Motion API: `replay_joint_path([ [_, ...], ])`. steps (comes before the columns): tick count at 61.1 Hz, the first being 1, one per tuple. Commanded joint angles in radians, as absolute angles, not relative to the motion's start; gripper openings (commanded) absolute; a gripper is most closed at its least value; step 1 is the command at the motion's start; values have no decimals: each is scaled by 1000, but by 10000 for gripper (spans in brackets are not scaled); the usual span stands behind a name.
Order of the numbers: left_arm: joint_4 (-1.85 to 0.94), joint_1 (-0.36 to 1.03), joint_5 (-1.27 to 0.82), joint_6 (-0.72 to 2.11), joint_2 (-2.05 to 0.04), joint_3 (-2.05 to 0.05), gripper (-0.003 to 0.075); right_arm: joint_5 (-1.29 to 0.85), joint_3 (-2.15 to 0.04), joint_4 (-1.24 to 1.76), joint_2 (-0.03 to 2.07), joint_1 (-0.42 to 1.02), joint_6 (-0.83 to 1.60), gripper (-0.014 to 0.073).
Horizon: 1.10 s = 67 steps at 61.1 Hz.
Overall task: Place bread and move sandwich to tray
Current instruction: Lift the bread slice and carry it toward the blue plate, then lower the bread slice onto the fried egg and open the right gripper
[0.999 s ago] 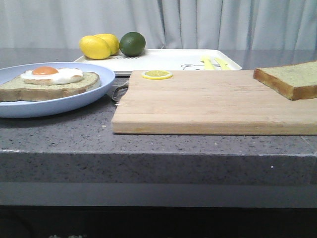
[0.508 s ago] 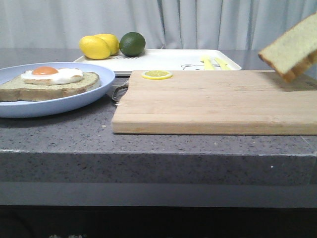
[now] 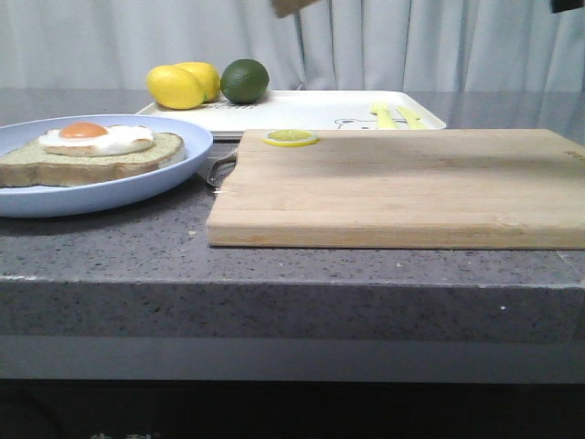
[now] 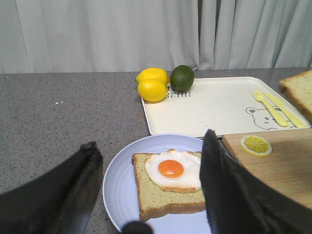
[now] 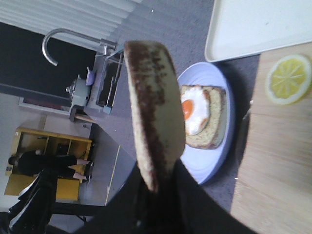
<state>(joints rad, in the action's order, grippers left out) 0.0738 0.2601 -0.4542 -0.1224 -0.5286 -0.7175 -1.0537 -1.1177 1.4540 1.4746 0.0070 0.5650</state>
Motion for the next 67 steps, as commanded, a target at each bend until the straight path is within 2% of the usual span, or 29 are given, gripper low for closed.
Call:
replay_joint_path([
  [1, 78, 270, -375, -119, -538, -753, 439, -966, -1140, 1577, 1440, 118, 578, -66],
  [12, 78, 270, -375, -119, -538, -753, 439, -731, -1143, 1763, 1498, 381, 623, -66],
  [18, 78, 270, -375, -119, -538, -753, 439, -677, -1153, 1925, 1552, 463, 746, -66],
  [25, 78, 270, -375, -119, -538, -753, 439, -629, -1217, 1929, 1630, 531, 764, -66],
  [35, 76, 270, -375, -119, -538, -753, 439, -532, -1341, 1929, 1741, 605, 753, -66],
  [47, 76, 270, -375, -119, -538, -753, 439, -417, -1444, 1929, 1839, 654, 601, -66],
  [67, 76, 270, -375, -119, -538, -753, 439, -360, -1447, 1928, 1881, 669, 574, -56],
])
